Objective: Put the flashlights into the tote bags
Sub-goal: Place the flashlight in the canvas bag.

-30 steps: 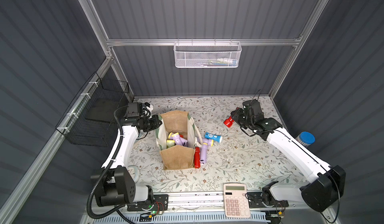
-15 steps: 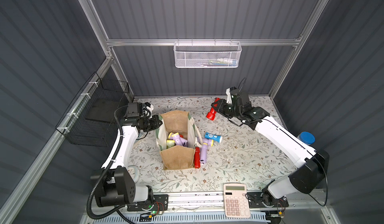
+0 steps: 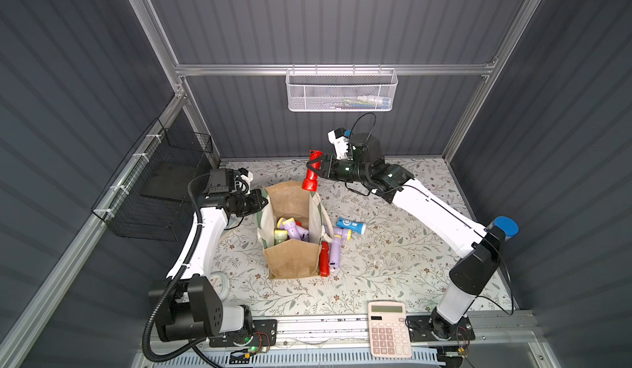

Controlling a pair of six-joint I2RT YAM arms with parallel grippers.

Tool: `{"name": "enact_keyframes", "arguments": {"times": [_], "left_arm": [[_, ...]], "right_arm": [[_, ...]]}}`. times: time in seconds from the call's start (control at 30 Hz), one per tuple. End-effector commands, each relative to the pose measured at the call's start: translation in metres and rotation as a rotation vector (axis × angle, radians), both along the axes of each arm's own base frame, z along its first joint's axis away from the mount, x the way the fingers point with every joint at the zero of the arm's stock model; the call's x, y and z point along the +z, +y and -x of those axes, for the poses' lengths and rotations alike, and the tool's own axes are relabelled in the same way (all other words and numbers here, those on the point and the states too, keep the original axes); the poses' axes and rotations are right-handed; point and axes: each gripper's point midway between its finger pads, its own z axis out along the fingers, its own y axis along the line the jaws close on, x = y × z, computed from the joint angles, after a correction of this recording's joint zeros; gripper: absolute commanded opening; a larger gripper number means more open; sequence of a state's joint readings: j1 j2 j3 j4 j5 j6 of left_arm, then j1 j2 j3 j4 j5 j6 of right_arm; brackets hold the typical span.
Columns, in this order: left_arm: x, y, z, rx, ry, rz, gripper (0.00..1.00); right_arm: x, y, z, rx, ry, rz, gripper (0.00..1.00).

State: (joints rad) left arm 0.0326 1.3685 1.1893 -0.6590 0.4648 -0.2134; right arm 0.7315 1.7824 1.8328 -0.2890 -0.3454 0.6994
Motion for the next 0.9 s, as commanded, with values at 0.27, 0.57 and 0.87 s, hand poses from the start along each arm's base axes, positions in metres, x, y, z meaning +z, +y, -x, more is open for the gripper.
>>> {"name": "enact_keyframes", "arguments": {"times": [0.27, 0.57, 0.87], "left_arm": [[0.003, -0.003, 0.01, -0.017, 0.009, 0.014, 0.01], [0.007, 0.002, 0.01, 0.021, -0.017, -0.005, 0.0], [0.009, 0.0, 0.009, 0.016, -0.016, 0.009, 0.0]], "right_arm": [[-0.065, 0.082, 0.04, 0.299, 0.023, 0.16, 0.15], [-0.126, 0.1, 0.067, 0.351, 0.129, 0.28, 0.15], [-0.185, 0.111, 0.084, 0.329, 0.269, 0.368, 0.15]]}}
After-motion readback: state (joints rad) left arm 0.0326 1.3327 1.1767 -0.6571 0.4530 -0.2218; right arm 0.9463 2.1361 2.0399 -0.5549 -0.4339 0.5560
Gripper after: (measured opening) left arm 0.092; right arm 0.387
